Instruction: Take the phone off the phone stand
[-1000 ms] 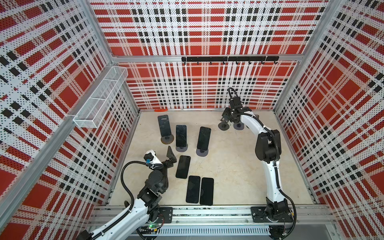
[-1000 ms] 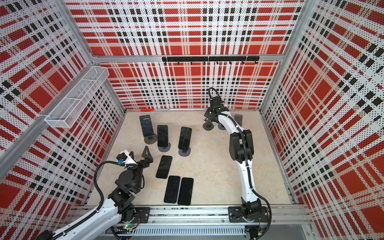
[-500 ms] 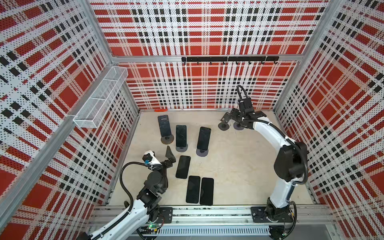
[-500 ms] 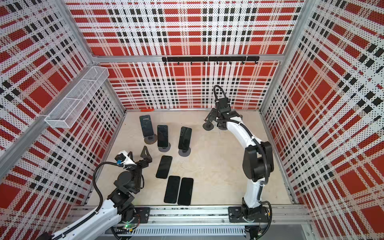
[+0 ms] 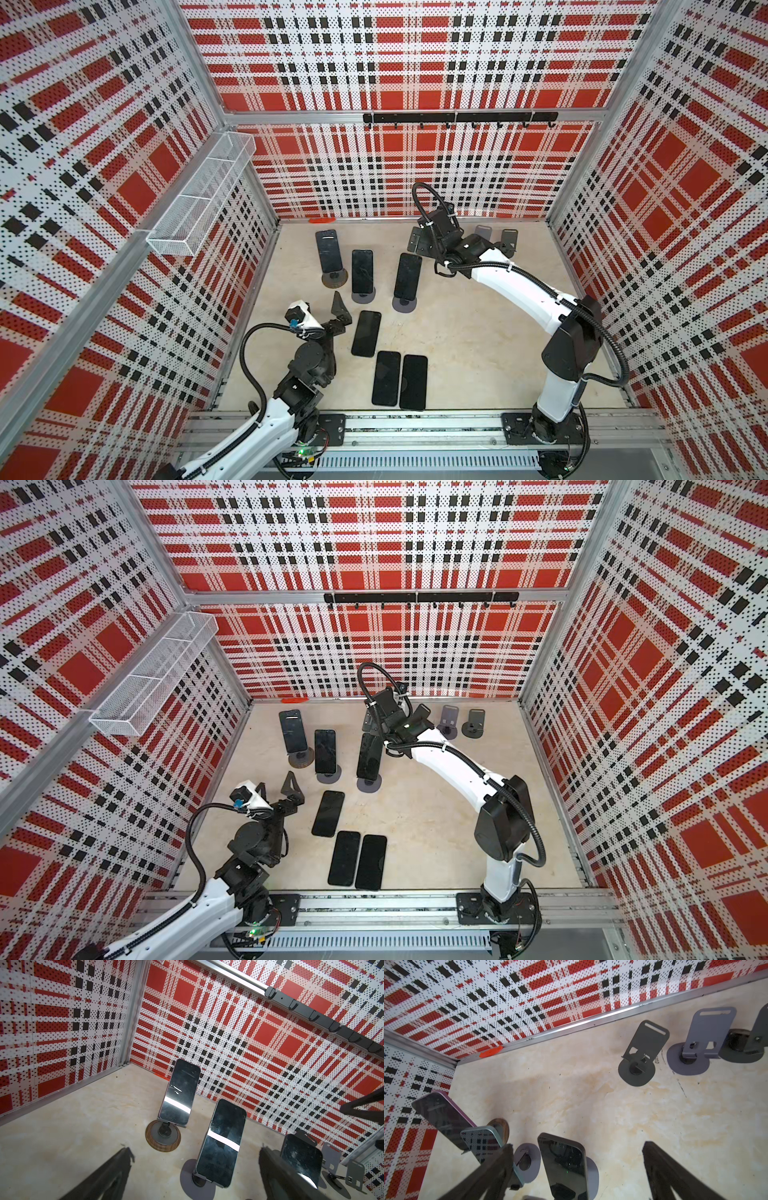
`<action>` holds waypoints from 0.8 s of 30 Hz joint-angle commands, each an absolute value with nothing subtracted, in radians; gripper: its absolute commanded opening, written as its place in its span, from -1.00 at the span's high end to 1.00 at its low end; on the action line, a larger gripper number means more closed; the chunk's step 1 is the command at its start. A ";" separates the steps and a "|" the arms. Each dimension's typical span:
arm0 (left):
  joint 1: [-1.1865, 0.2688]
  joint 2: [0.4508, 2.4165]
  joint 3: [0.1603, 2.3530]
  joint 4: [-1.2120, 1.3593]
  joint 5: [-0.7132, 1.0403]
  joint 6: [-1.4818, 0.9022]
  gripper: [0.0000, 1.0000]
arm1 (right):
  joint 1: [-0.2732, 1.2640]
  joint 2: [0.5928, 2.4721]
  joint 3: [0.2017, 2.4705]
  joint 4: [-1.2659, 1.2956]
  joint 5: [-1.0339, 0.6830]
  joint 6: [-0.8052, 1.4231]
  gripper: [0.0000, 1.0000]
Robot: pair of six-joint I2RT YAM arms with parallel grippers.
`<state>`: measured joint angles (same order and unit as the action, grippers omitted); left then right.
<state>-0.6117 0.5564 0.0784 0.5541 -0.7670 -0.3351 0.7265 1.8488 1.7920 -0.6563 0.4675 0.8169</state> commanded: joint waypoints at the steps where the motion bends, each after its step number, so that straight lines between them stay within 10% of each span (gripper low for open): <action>1: -0.605 0.568 0.057 0.582 -0.779 -0.346 -0.96 | 0.761 1.929 1.867 -0.756 0.603 0.869 -1.00; 24: -0.604 0.577 0.062 0.580 -0.760 -0.364 -0.96 | 0.815 2.192 2.135 -0.887 0.606 0.951 -1.00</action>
<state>-0.6083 0.5766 0.0727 0.5610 -0.7635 -0.3614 0.8085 2.1632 2.1147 -0.8349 0.6029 0.9123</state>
